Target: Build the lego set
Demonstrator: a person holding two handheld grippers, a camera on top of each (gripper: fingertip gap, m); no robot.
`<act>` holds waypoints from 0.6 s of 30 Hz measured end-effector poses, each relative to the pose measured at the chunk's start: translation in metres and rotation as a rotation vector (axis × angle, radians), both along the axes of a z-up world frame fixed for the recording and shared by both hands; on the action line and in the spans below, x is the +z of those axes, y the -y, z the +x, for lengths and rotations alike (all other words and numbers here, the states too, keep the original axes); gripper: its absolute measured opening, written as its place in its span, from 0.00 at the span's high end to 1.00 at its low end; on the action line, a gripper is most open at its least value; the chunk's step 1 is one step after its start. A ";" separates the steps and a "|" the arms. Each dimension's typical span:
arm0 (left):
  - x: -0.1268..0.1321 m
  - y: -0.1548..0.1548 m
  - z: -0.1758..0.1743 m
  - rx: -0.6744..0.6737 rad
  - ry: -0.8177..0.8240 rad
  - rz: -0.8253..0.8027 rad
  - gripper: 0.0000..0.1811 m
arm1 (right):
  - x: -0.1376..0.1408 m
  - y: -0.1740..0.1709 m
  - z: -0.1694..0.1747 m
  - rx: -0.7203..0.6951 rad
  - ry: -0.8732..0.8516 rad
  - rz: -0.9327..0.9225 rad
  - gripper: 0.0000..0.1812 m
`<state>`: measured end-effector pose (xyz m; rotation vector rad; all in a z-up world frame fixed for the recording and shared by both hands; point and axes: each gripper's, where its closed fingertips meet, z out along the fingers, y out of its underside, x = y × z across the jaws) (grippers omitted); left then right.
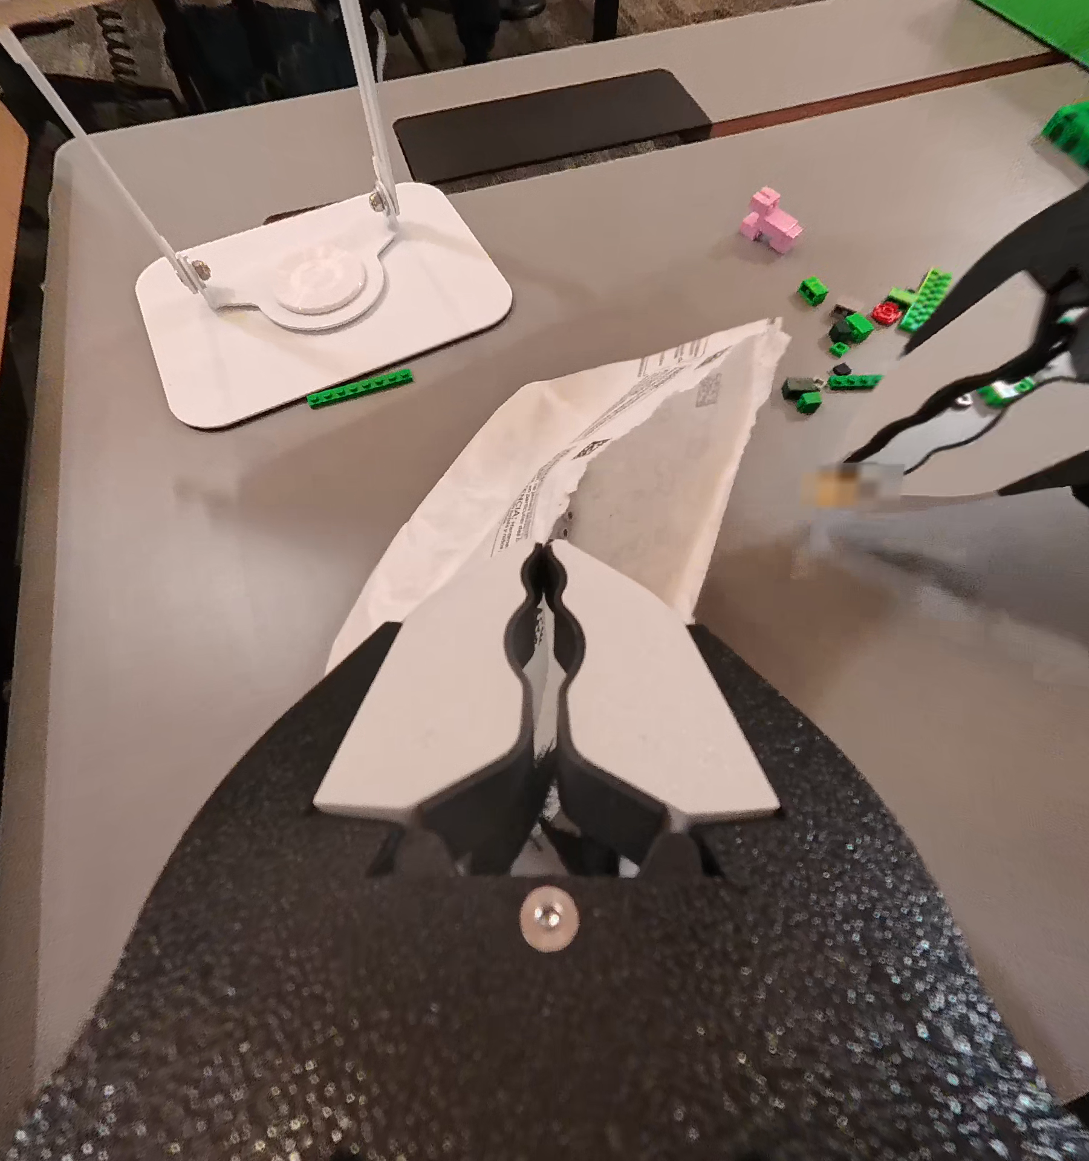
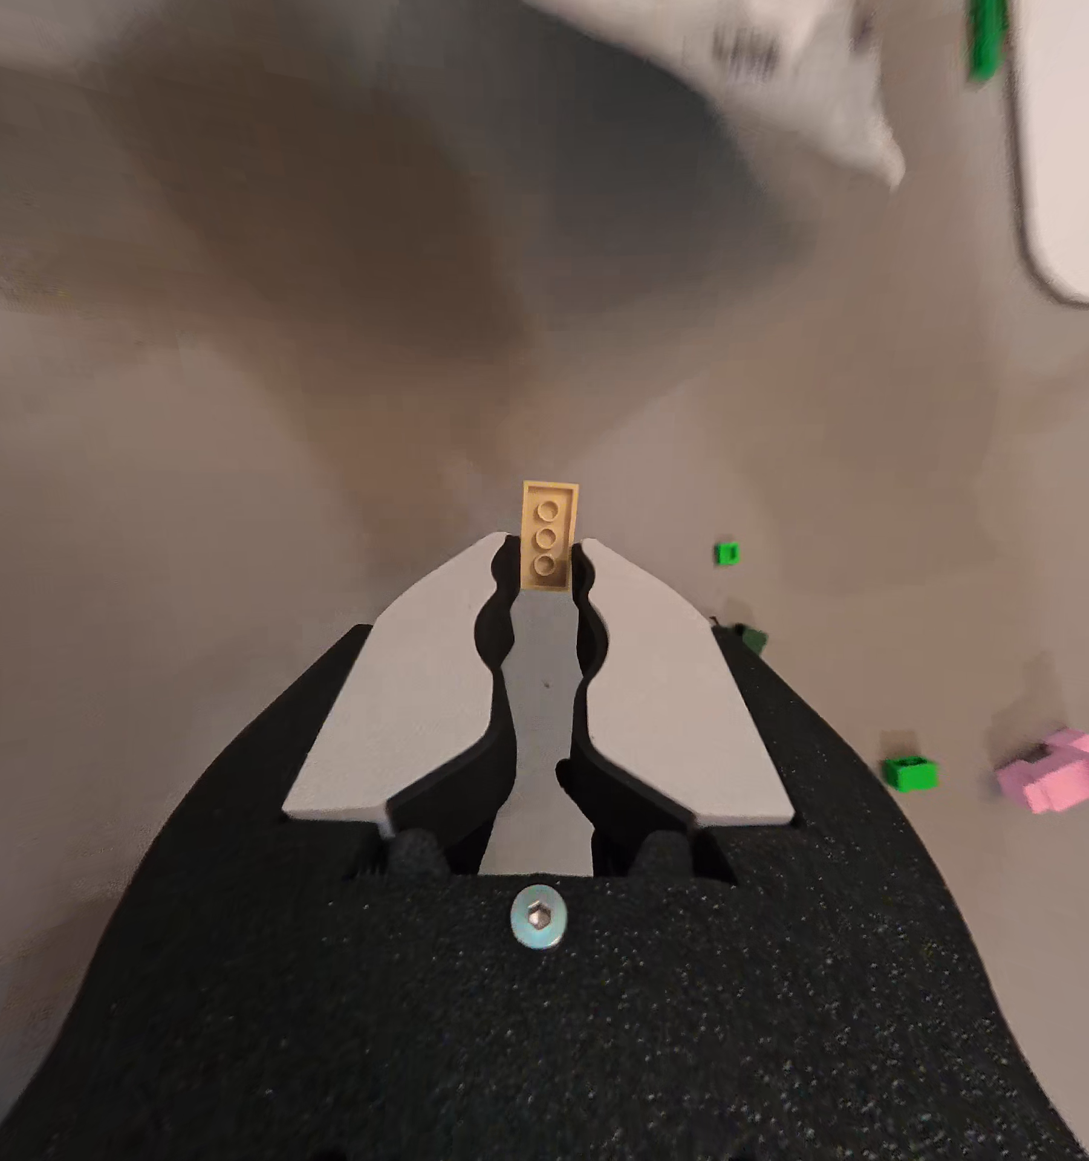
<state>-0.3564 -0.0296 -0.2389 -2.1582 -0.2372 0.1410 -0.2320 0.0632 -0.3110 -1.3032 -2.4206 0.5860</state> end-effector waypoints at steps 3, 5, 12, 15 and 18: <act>0.003 -0.003 0.001 0.004 0.011 0.002 1.00 | 0.048 0.019 -0.010 0.031 -0.177 -0.058 0.92; 0.004 -0.007 0.003 0.000 0.015 0.003 1.00 | 0.085 0.042 -0.019 0.088 -0.313 -0.112 0.92; 0.005 -0.016 0.015 -0.028 0.022 -0.006 1.00 | 0.106 0.084 -0.058 0.231 -0.421 0.051 0.92; 0.008 -0.017 0.018 -0.037 0.020 -0.004 1.00 | 0.092 0.077 -0.073 0.215 -0.373 0.153 0.91; 0.011 -0.016 0.018 -0.042 0.017 -0.003 1.00 | 0.082 0.073 -0.078 0.209 -0.349 0.201 0.85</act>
